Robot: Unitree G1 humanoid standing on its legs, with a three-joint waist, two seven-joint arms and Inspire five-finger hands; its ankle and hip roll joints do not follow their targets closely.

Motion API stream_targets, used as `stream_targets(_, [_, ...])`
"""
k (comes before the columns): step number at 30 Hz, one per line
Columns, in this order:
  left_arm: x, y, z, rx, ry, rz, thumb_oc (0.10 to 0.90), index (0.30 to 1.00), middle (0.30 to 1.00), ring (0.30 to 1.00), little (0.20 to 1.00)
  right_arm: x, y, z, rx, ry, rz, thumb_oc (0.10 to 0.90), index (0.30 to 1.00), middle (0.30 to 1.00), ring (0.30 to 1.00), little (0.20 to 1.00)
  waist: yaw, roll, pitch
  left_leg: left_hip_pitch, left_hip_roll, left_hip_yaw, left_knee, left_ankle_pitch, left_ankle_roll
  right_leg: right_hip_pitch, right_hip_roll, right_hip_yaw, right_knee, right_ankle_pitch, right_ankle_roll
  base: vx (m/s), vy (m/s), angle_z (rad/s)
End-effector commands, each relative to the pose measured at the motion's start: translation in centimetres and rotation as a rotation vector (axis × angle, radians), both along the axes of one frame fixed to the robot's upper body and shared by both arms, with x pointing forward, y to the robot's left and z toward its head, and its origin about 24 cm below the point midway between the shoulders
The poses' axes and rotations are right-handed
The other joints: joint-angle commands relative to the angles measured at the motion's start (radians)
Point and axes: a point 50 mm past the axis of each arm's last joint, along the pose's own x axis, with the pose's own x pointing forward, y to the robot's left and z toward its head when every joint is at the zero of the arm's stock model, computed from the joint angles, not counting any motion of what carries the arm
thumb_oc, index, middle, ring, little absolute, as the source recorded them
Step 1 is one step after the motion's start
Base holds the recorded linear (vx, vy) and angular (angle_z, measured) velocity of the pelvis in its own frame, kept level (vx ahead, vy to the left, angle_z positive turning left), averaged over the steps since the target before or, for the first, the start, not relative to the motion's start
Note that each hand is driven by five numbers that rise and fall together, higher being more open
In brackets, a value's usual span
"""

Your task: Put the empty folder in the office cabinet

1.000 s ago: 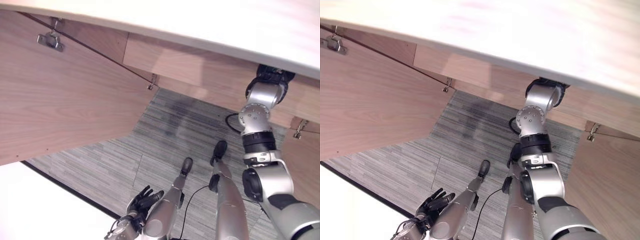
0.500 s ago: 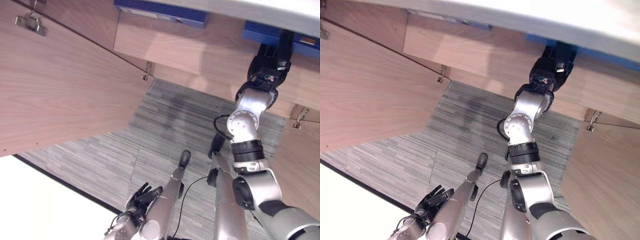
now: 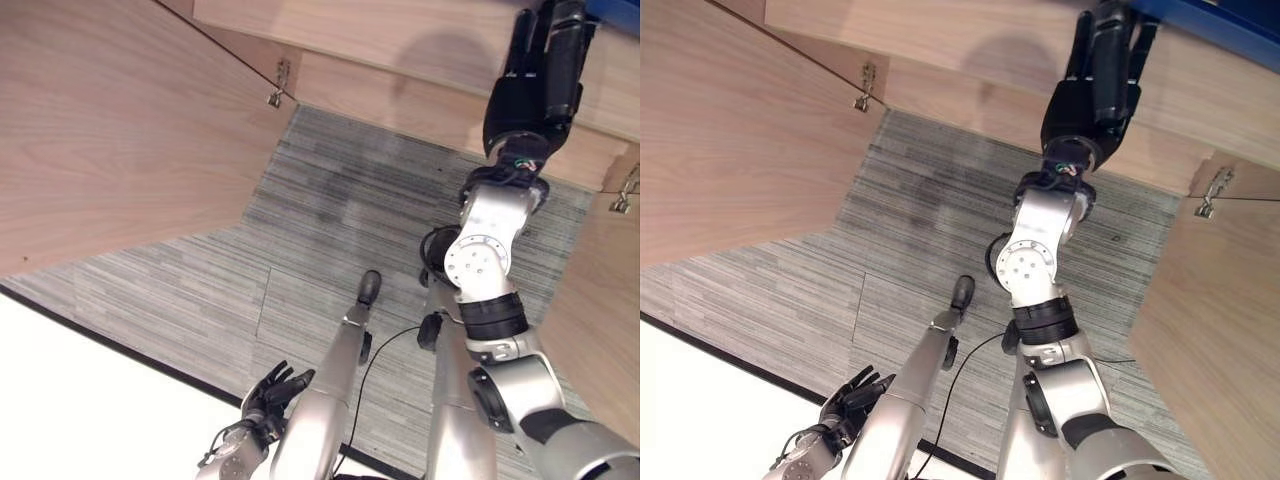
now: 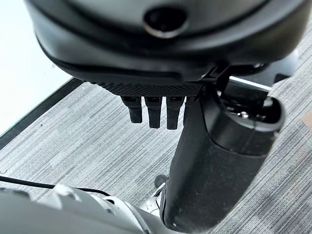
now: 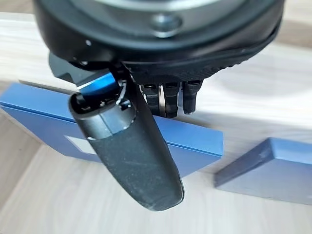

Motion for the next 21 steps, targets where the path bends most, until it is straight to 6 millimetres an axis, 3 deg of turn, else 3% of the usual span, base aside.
stream_targets(1, [-5.3,2.6,-1.3,0.075,0.144,0.013,0.8,0.9,0.9,0.9,0.9,-1.5,1.5,3.1,-0.158,-0.184,0.037,0.8,0.9,0.9,0.9,0.9,0.017,0.02,-0.005,0.133,-0.009,0.039,-0.178,-0.048,0.048,0.002,0.068,0.028,0.049,-0.081,0.078,0.0,0.0,0.0])
stream_targets(11, [-5.3,3.6,-1.3,0.105,0.14,-0.008,0.8,0.9,0.9,0.9,0.9,0.0,0.4,4.8,-0.45,-0.15,-0.044,0.8,0.9,0.9,0.9,0.9,0.019,-0.004,-0.005,0.237,0.025,0.018,-0.307,-0.008,0.04,0.064,0.074,0.002,-0.025,-0.061,0.09,0.0,-0.016,0.0])
stream_targets(12, [-5.3,4.0,-1.3,0.111,0.138,-0.012,0.8,0.9,0.9,0.9,0.9,0.9,-0.3,4.9,-0.575,-0.101,-0.072,0.8,0.9,0.9,0.9,0.9,0.02,-0.011,-0.005,0.256,0.031,0.018,-0.318,-0.005,0.035,0.077,0.072,-0.001,-0.029,-0.061,0.091,0.0,0.0,0.0])
stream_targets(13, [-5.3,3.9,-1.3,0.109,0.137,-0.013,0.8,0.9,0.9,0.9,0.9,0.9,-0.3,5.0,-0.577,-0.102,-0.072,0.8,0.9,0.9,0.9,0.9,0.02,-0.009,-0.005,0.257,0.031,0.017,-0.319,-0.004,0.035,0.077,0.073,-0.002,-0.029,-0.061,0.091,0.0,0.0,0.0])
stream_targets(16, [-4.9,4.6,-1.0,0.129,0.118,-0.028,0.8,0.9,0.9,0.9,0.9,2.6,-2.9,4.6,-0.868,0.048,-0.169,0.8,0.9,0.9,0.9,0.9,0.013,-0.028,-0.005,0.276,0.038,0.021,-0.329,-0.003,0.03,0.096,0.067,-0.007,-0.037,-0.061,0.092,0.01,-0.009,0.0])
stream_targets(17, [-4.9,4.9,-0.9,0.148,0.111,-0.051,0.8,0.9,0.9,0.9,0.9,3.3,-4.7,4.7,-1.002,0.136,-0.235,0.8,0.9,0.9,0.9,0.9,0.013,-0.035,-0.005,0.283,0.041,0.023,-0.33,-0.003,0.028,0.106,0.065,-0.012,-0.043,-0.059,0.094,0.0,0.0,0.0])
stream_targets(18, [-4.8,4.8,-0.9,0.146,0.11,-0.052,0.8,0.9,0.9,0.9,0.9,3.3,-4.8,4.8,-1.004,0.136,-0.235,0.8,0.9,0.9,0.9,0.9,0.012,-0.033,-0.005,0.283,0.041,0.023,-0.331,-0.003,0.028,0.106,0.065,-0.013,-0.044,-0.059,0.094,0.03,-0.019,0.07])
stream_targets(21, [-5.1,5.8,-1.0,0.187,0.121,-0.053,0.8,0.9,0.9,0.9,0.9,4.2,-9.2,5.1,-1.216,0.344,-0.42,0.8,0.9,0.9,0.9,0.9,0.013,-0.05,-0.005,0.303,0.049,0.023,-0.34,-0.002,0.025,0.13,0.063,-0.019,-0.058,-0.057,0.094,0.03,-0.002,0.06])
